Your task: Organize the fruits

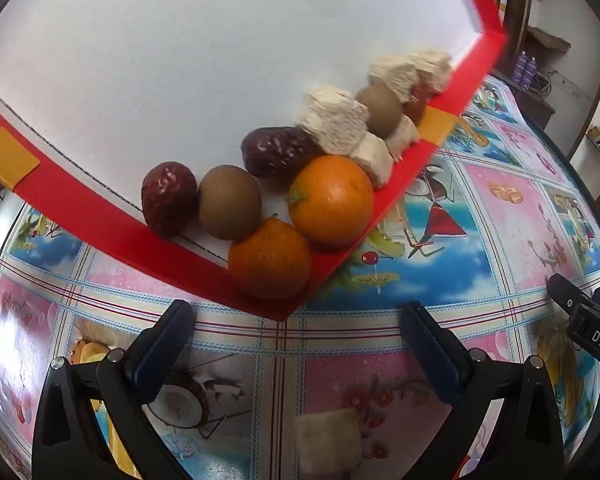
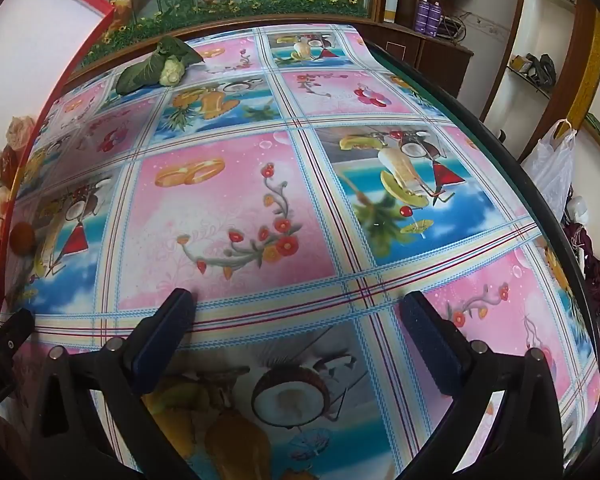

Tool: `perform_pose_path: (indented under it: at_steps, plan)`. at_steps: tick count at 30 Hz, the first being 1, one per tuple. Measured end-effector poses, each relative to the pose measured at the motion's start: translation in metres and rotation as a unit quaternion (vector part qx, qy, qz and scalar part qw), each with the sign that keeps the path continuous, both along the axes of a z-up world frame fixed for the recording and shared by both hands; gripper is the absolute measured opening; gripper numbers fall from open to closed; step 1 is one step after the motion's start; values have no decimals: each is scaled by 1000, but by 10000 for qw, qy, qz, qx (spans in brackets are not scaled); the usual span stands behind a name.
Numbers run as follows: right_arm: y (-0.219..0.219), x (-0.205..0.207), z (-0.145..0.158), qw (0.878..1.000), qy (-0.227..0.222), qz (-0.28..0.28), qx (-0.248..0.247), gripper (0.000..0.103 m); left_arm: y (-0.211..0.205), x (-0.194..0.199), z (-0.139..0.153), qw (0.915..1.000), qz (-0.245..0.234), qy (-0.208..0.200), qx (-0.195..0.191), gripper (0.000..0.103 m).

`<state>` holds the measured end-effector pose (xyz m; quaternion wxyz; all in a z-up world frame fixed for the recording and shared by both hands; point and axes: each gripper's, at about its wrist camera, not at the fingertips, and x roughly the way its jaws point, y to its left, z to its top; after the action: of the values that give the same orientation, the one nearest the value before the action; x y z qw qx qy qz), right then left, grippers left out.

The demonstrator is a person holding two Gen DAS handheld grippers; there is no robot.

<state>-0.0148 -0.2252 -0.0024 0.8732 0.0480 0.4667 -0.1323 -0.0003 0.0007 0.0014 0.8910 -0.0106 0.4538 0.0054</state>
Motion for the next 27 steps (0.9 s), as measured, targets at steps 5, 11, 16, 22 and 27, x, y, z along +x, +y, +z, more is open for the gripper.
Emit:
perform_pose_path:
  at_steps: [5, 11, 16, 22, 27]
  plan:
    - [0, 0, 0, 10000, 2, -1, 1, 103, 0, 0, 0, 10000, 0, 4, 2, 103]
    - [0, 0, 0, 10000, 1, 0, 2, 103, -1, 1, -1, 10000, -1, 0, -3, 103]
    - [0, 0, 0, 10000, 1, 0, 3, 103, -2, 2, 0, 10000, -1, 1, -3, 103]
    - [0, 0, 0, 10000, 3, 0, 3, 103, -3, 1, 1, 10000, -1, 0, 0, 103]
    - [0, 0, 0, 10000, 2, 1, 4, 103, -3, 1, 1, 10000, 0, -1, -1, 103]
